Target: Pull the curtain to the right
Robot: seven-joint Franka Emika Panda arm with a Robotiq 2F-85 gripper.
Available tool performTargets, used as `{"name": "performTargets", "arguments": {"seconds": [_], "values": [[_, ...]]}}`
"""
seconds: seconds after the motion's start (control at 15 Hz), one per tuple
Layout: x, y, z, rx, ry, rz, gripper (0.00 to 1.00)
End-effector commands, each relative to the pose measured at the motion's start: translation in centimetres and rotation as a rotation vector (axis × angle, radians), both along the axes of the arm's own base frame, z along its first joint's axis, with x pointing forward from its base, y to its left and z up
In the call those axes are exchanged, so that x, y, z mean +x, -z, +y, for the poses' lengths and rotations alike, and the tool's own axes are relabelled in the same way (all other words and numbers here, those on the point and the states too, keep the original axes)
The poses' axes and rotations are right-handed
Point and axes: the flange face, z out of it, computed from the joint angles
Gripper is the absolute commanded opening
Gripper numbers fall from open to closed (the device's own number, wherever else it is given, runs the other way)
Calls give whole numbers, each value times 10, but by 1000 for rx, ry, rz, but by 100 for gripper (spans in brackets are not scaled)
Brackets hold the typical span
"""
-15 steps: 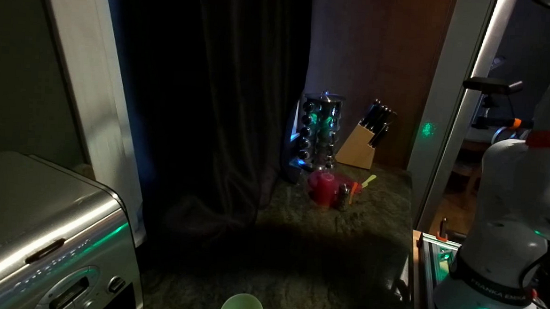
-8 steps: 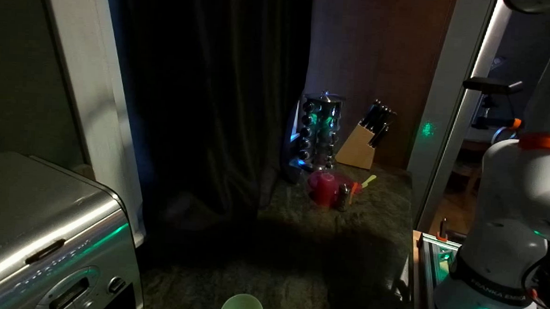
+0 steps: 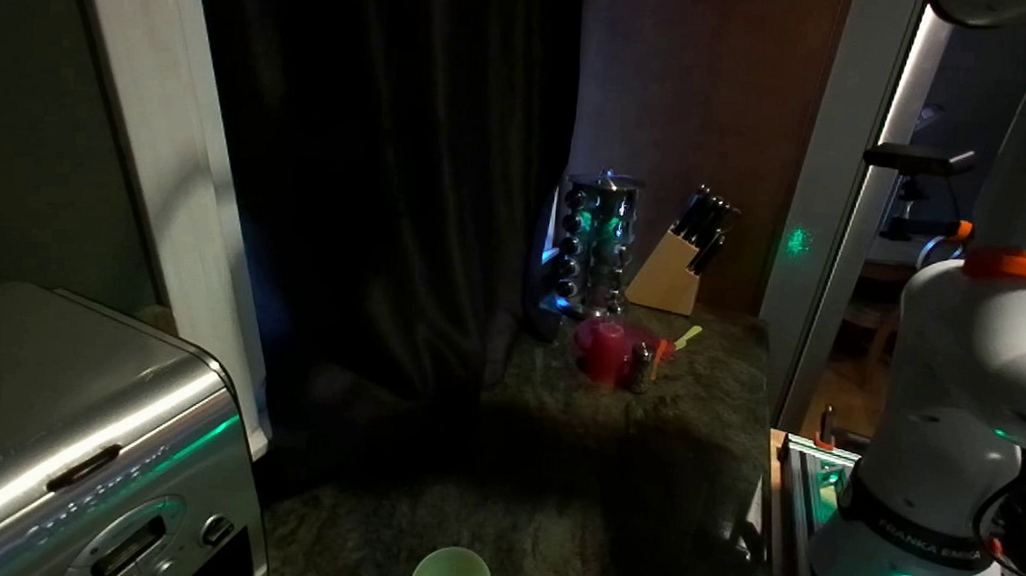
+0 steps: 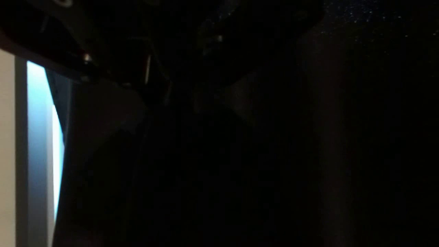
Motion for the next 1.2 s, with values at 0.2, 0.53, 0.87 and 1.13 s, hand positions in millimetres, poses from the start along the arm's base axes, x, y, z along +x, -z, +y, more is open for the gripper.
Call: {"name": "performTargets", "arguments": {"seconds": [0.2, 0.53, 0.87, 1.13], "values": [[-7, -17, -71, 50, 161, 73, 1], [-38, -60, -171, 133, 387, 2, 1], [-70, -80, -266, 199, 643, -74, 1], [-95, -85, -318, 238, 848, -109, 1]]}}
